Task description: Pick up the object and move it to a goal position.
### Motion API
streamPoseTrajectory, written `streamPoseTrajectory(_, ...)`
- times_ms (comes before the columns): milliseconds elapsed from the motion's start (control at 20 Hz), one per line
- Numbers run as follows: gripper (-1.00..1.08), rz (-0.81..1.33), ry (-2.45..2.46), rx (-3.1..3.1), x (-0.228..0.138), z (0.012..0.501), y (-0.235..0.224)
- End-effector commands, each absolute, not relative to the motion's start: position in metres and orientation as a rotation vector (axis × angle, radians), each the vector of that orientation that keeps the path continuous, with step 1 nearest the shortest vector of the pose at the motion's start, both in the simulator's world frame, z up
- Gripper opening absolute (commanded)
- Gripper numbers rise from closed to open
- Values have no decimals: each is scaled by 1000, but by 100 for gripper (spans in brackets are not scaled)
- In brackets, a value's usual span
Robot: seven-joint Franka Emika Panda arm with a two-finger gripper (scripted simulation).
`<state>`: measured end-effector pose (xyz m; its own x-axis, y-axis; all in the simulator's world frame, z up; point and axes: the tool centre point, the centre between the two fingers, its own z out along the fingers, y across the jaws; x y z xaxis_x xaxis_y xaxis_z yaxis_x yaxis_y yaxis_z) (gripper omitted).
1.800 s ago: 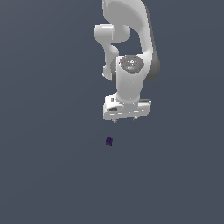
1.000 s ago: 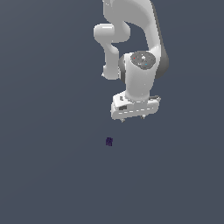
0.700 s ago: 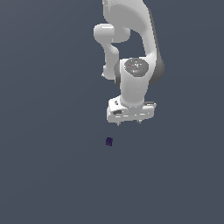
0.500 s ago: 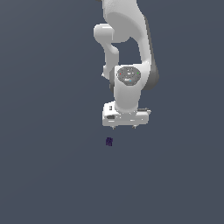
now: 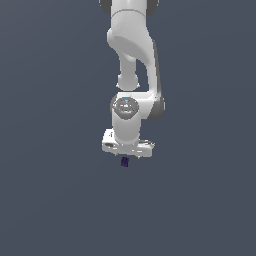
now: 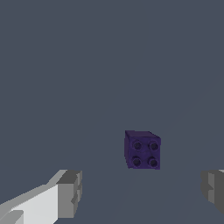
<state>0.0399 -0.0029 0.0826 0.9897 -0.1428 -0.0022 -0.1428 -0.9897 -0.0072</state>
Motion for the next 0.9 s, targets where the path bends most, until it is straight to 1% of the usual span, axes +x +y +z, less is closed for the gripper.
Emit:
streamPoseTrajectory(0,100,0,260,-3128,43,76,-11)
streamPoseTrajectory(450,100,2,274,-3129,43,67,-14)
streamPoseTrajectory(850,100,1,278,-3129,42,30,-15)
